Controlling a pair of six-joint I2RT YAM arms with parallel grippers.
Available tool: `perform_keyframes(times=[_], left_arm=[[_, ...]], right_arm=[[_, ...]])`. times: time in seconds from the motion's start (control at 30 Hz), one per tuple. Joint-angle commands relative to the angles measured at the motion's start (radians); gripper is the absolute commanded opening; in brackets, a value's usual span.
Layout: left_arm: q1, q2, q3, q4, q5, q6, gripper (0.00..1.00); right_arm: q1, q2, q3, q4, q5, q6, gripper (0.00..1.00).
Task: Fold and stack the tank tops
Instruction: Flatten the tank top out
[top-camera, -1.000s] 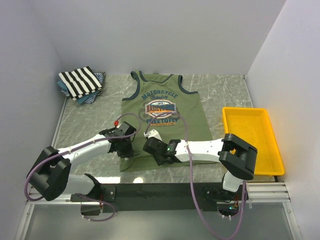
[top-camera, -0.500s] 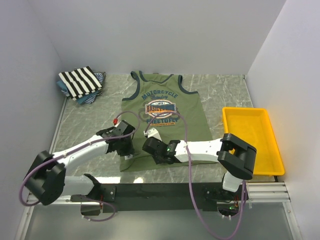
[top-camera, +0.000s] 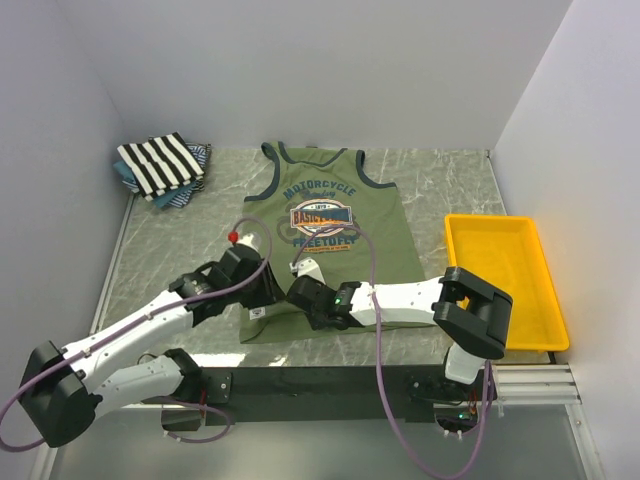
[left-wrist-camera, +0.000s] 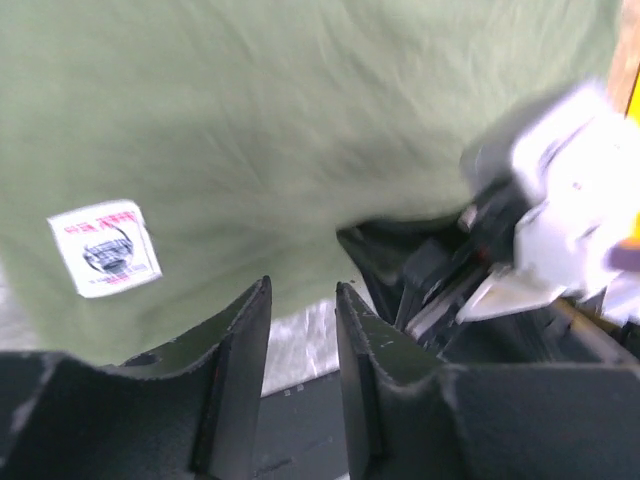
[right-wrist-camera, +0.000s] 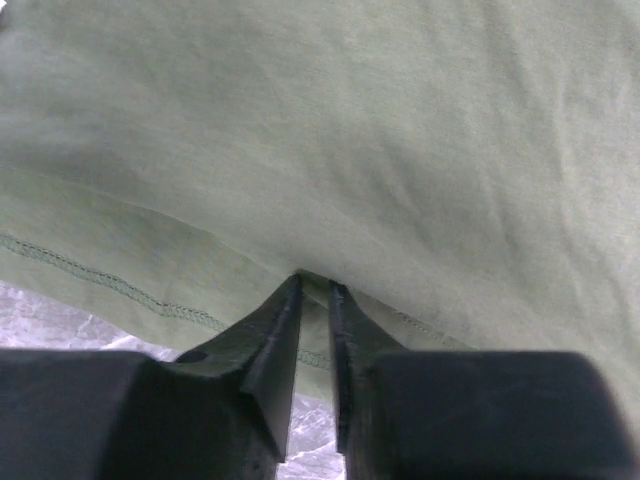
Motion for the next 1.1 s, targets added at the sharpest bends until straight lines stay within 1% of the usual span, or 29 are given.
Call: perform_keyframes(times=[0.0,0.03,0.07,0.1,0.13,0.17,0.3,0.4,0.47,0.5,0.57,0.63,0.77,0.8,0.83,0.9,0.93,1.03,1.07], left_arm=[[-0.049,-0.011,-0.053,0.071,0.05,-0.055,0.36],[-0.075,-0.007,-0.061,0.079,0.05,-0.063,0.35],[-0.089,-0.004,-0.072,0.094,0.048,-0.078,0.35],[-0.101,-0.001,-0.078,0.099,0.044,-0.086,0.34],[-0.124,0.01,-0.081,0.105,0.038,-0.092,0.34],[-0.132,0.016,-0.087,0.109,0.035,-0.104,0.33],[-0.164,0.05,-0.104,0.123,0.021,-0.126,0.31],[-0.179,0.085,-0.12,0.12,0.021,-0.143,0.29],[-0.188,0.101,-0.133,0.117,0.021,-0.153,0.26],[-0.192,0.107,-0.136,0.117,-0.008,-0.156,0.26],[-0.201,0.128,-0.15,0.116,-0.016,-0.167,0.23],[-0.211,0.145,-0.155,0.113,-0.022,-0.175,0.2],[-0.224,0.168,-0.158,0.091,-0.039,-0.189,0.13],[-0.225,0.179,-0.156,0.087,-0.045,-0.189,0.11],[-0.228,0.183,-0.156,0.083,-0.047,-0.189,0.08],[-0.23,0.202,-0.158,0.067,-0.05,-0.19,0.05],[-0.23,0.208,-0.159,0.062,-0.053,-0.189,0.01],[-0.233,0.226,-0.164,0.041,-0.057,-0.192,0.01],[-0.233,0.228,-0.169,0.037,-0.057,-0.195,0.01]], right_arm=[[-0.007,0.006,-0.012,0.035,0.014,0.023,0.23],[-0.01,0.003,-0.011,0.036,0.011,0.024,0.22],[-0.012,0.005,-0.012,0.036,0.01,0.027,0.2],[-0.011,0.003,-0.012,0.035,0.009,0.027,0.15],[-0.01,0.003,-0.012,0.035,0.006,0.03,0.14],[-0.01,0.003,-0.012,0.036,0.005,0.03,0.14],[-0.015,0.002,-0.012,0.032,0.002,0.036,0.06],[-0.02,-0.006,-0.017,0.035,0.003,0.042,0.03],[-0.023,-0.01,-0.02,0.032,0.008,0.047,0.03],[-0.024,-0.01,-0.02,0.03,0.006,0.047,0.04],[-0.029,-0.012,-0.017,0.028,0.009,0.047,0.05],[-0.029,-0.015,-0.017,0.025,0.011,0.046,0.09],[-0.029,-0.026,-0.017,0.025,0.025,0.043,0.19],[-0.03,-0.027,-0.017,0.024,0.028,0.043,0.24],[-0.029,-0.032,-0.018,0.024,0.029,0.038,0.26],[-0.029,-0.029,-0.017,0.022,0.032,0.035,0.29],[-0.03,-0.026,-0.015,0.024,0.032,0.033,0.29],[-0.029,-0.033,-0.017,0.019,0.045,0.035,0.31],[-0.027,-0.038,-0.02,0.024,0.045,0.032,0.33]])
